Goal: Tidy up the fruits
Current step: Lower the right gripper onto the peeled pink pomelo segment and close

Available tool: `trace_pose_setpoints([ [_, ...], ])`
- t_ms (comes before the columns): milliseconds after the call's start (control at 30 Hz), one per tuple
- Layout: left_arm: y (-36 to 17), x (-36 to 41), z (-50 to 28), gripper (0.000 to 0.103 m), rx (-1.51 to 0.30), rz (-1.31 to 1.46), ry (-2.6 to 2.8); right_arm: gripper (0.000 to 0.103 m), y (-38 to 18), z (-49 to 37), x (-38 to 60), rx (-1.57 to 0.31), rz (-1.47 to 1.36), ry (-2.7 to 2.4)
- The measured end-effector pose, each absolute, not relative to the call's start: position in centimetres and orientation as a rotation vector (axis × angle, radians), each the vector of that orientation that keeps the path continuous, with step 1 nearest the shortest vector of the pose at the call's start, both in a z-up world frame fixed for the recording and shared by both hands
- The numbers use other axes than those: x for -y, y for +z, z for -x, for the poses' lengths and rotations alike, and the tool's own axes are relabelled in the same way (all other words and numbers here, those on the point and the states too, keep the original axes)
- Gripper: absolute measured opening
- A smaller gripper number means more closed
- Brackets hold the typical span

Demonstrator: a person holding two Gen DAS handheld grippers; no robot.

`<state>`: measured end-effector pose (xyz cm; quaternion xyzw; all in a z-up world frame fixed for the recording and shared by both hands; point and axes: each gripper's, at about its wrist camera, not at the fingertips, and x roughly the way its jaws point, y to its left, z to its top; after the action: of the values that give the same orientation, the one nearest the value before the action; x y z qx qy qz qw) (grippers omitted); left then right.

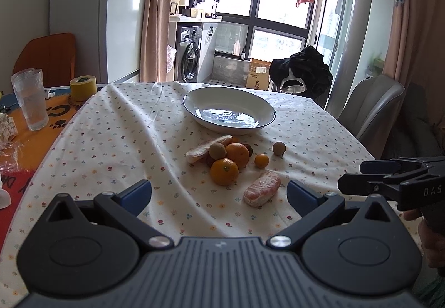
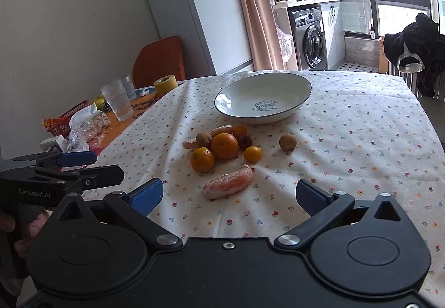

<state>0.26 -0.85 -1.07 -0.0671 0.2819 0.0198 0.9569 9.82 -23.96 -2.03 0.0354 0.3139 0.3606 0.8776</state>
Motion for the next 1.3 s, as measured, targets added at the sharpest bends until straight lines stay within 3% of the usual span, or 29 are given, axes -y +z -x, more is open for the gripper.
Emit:
trace_pose_setpoints([
  [167,-2.8,0.1,-1.4,0.101,-0.597,0.172,0.043,0.099,-3.0,-10.6,23.2,-0.675,-0.087,0.763],
  [300,-3.7,-0.7,-1.9,0.099,-0.602,0.192,0.048,0.085,-4.0,-11.1,22.3,-0.701,-0.081,0.786],
  [500,-4.5,-1.5,-2.7,0.088,-0.610,0.214,0.050,0.060,-5.3,-12.4,20.4,-0.769,-0.084,0.806],
  [600,-4.9,-1.8,-3.2,0.081,-0.620,0.226,0.053,0.054,-5.9,-13.2,19.6,-0.809,-0.102,0.809],
  [1133,-6.2,-2.7,-4.9,0.078,-0.646,0.223,0.078,0.055,-7.8,-16.1,17.1,-0.887,-0.146,0.788],
  [1300,-6.2,-2.7,-5.2,0.078,-0.650,0.225,0.078,0.048,-7.9,-16.6,16.5,-0.869,-0.121,0.772],
])
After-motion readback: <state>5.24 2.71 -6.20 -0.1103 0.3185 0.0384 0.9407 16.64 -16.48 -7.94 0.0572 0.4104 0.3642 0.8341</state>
